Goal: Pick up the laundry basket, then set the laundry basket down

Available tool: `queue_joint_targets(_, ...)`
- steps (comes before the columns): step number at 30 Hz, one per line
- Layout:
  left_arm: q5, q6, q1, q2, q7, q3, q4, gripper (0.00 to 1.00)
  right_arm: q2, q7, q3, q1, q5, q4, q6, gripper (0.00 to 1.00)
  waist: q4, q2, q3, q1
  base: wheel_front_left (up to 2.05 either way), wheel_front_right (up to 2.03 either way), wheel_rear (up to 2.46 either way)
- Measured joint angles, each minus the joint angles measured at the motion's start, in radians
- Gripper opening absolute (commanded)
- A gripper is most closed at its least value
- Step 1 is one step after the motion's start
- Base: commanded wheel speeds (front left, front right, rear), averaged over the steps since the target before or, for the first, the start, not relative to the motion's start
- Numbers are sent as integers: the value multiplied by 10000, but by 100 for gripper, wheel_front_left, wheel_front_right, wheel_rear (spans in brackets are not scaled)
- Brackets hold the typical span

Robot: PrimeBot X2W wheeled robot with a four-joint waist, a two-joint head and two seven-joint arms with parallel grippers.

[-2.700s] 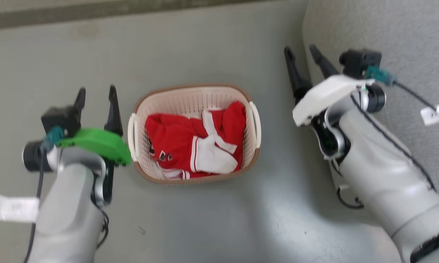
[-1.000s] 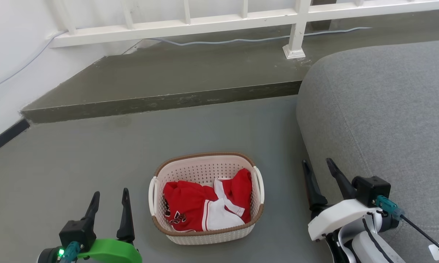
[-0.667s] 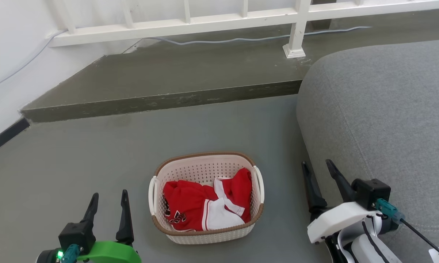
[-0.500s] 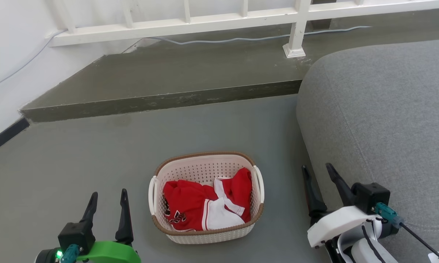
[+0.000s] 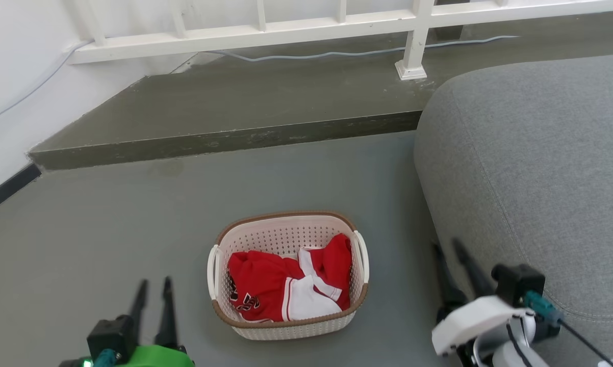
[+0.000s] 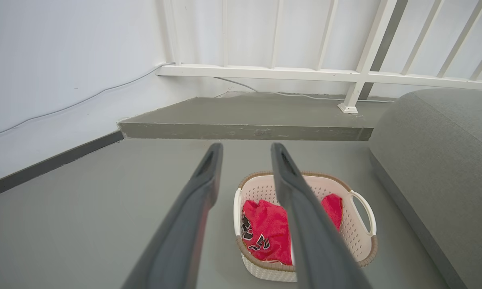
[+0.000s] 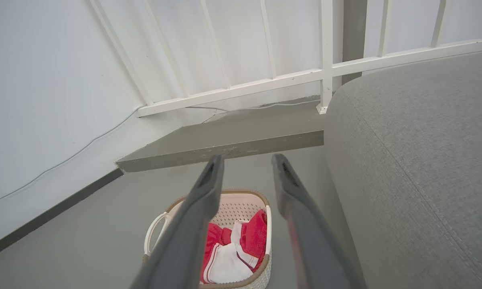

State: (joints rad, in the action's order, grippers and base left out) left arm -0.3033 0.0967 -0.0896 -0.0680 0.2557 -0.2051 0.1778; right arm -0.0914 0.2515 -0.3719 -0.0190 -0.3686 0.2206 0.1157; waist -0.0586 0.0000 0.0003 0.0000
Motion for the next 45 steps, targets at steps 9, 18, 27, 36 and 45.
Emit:
queue_joint_targets(9, -215, -10, -102, 138, -15, -36, 399, 0, 10, -2, 10, -443, -194, 343, -38, 0, 14, 0, 5, 0, 0, 0, 0)
queue_joint_targets(18, -1267, -219, -119, 140, -234, 88, 384, 0, 58, -119, 221, -473, -1285, 169, -244, 0, 71, 0, 8, 0, 0, 0, 0)
queue_joint_targets(27, -2510, -364, -115, 146, -560, 299, 374, 0, 125, -372, 642, -469, -2418, 117, -357, 0, 118, 0, 14, 0, 0, 0, 0)
queue_joint_targets(36, -3534, -539, -90, 153, -802, 497, 382, 0, 119, -658, 1011, -458, -3409, 98, -468, 0, 165, 0, 18, 0, 0, 0, 0)
queue_joint_targets(45, -4533, -713, -18, 157, -1120, 732, 403, 0, 107, -932, 1360, -401, -4458, 90, -660, 0, 212, 0, 22, 0, 0, 0, 0)
